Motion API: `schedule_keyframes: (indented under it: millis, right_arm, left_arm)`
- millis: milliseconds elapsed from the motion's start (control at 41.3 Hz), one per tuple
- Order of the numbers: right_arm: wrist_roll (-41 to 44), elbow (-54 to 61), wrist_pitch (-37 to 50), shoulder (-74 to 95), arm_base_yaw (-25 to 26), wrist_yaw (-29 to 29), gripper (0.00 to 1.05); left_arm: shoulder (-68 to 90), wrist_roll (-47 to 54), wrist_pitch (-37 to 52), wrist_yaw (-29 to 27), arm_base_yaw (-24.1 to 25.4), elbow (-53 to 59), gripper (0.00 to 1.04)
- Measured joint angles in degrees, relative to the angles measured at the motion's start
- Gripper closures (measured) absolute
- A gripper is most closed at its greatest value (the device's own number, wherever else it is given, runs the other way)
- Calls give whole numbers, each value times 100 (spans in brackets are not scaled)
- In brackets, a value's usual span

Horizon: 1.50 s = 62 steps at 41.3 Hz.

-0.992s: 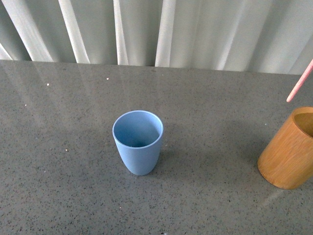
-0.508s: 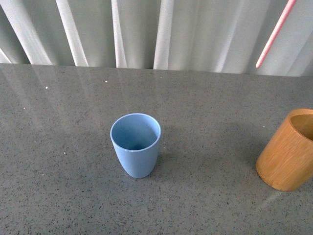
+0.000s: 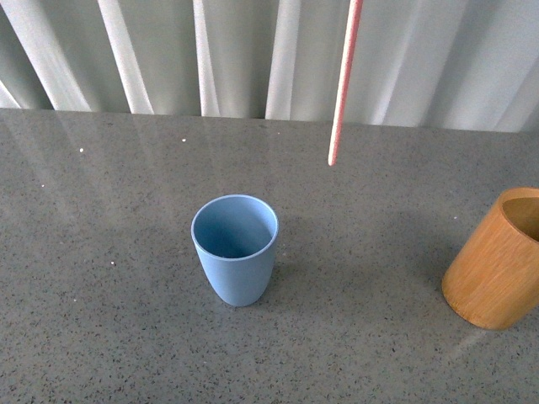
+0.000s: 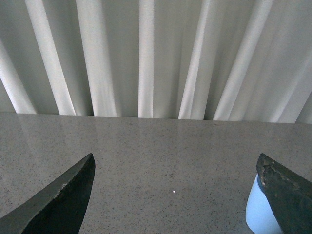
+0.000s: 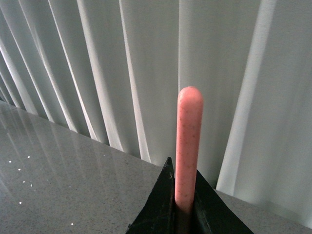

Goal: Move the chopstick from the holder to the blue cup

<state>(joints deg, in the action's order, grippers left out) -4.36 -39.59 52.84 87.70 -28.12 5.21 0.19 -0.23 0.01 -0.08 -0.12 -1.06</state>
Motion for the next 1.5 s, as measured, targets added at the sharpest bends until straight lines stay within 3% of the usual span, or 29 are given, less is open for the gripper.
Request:
schedule_keyframes:
  millis: [605, 1501]
  right_arm:
    - [-7, -389, 44, 960, -555, 245, 103]
    - [-149, -658, 702, 2199, -636, 356, 103]
  left_arm:
    - [0, 0, 0, 0, 0, 0, 7]
    - [0, 0, 2, 0, 0, 0, 7]
